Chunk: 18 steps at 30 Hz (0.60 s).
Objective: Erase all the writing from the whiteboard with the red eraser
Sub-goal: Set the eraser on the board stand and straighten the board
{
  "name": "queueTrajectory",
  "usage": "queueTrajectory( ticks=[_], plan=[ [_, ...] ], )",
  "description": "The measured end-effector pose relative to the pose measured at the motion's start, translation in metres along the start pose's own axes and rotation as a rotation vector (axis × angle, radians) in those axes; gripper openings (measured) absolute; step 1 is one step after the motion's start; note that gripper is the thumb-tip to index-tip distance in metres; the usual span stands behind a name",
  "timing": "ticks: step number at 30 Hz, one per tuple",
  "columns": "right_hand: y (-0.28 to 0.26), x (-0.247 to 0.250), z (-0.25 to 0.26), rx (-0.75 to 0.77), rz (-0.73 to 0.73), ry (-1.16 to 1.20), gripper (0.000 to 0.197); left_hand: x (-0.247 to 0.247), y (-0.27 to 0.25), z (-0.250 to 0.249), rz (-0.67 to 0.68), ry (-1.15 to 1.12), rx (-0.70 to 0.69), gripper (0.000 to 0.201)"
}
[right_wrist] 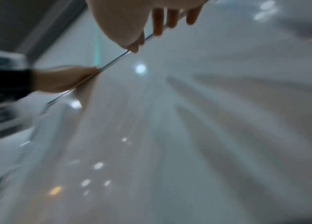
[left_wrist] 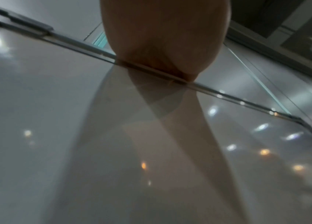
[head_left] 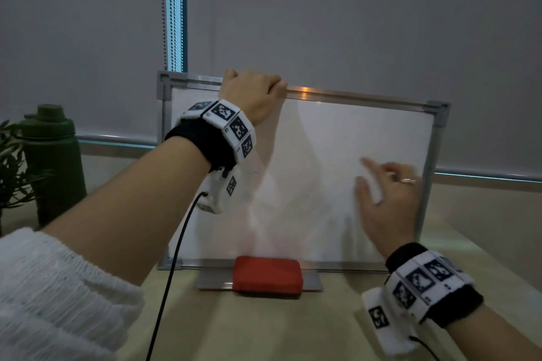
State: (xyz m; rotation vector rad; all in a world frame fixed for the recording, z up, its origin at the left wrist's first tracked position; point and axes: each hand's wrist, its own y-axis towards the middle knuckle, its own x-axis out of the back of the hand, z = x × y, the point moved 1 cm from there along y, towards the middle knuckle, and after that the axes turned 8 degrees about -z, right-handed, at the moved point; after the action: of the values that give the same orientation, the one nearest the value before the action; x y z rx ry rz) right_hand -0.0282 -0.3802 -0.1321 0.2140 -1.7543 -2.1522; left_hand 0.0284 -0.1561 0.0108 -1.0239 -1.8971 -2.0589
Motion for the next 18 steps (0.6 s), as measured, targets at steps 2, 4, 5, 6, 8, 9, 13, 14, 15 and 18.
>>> queueTrajectory(
  ticks=[2,4,5,6,8,9,13,14,15,18],
  plan=[
    [0.011,0.005,-0.030,-0.422,-0.060,-0.041,0.053,-0.001,-0.008,-0.003,-0.074,0.061,-0.013,0.041],
    [0.014,0.006,-0.053,-0.756,-0.041,-0.018,0.058,-0.004,-0.018,-0.005,-0.162,0.097,-0.008,0.041],
    [0.013,0.006,-0.060,-0.857,-0.029,0.036,0.053,-0.003,-0.023,-0.007,-0.213,0.096,-0.010,0.043],
    [0.012,0.006,-0.065,-0.915,-0.013,0.110,0.046,-0.002,-0.028,-0.009,-0.261,0.084,-0.014,0.046],
    [0.012,0.007,-0.070,-0.946,0.005,0.221,0.041,0.002,-0.035,-0.011,-0.297,0.044,-0.010,0.049],
    [0.012,0.008,-0.073,-0.956,0.012,0.256,0.043,0.004,-0.039,-0.010,-0.284,0.018,0.012,0.048],
    [0.008,0.013,-0.088,-0.983,0.078,0.342,0.045,0.012,-0.067,0.023,-0.330,-0.194,0.356,0.050],
    [0.008,0.013,-0.090,-0.992,0.092,0.363,0.045,0.015,-0.080,0.037,-0.393,-0.244,0.483,0.052],
    [0.007,0.012,-0.092,-1.021,0.098,0.401,0.043,0.018,-0.092,0.050,-0.427,-0.301,0.628,0.053],
    [0.003,0.008,-0.095,-1.103,0.106,0.541,0.033,0.017,-0.130,0.083,-0.279,-0.496,1.021,0.051]
  ],
)
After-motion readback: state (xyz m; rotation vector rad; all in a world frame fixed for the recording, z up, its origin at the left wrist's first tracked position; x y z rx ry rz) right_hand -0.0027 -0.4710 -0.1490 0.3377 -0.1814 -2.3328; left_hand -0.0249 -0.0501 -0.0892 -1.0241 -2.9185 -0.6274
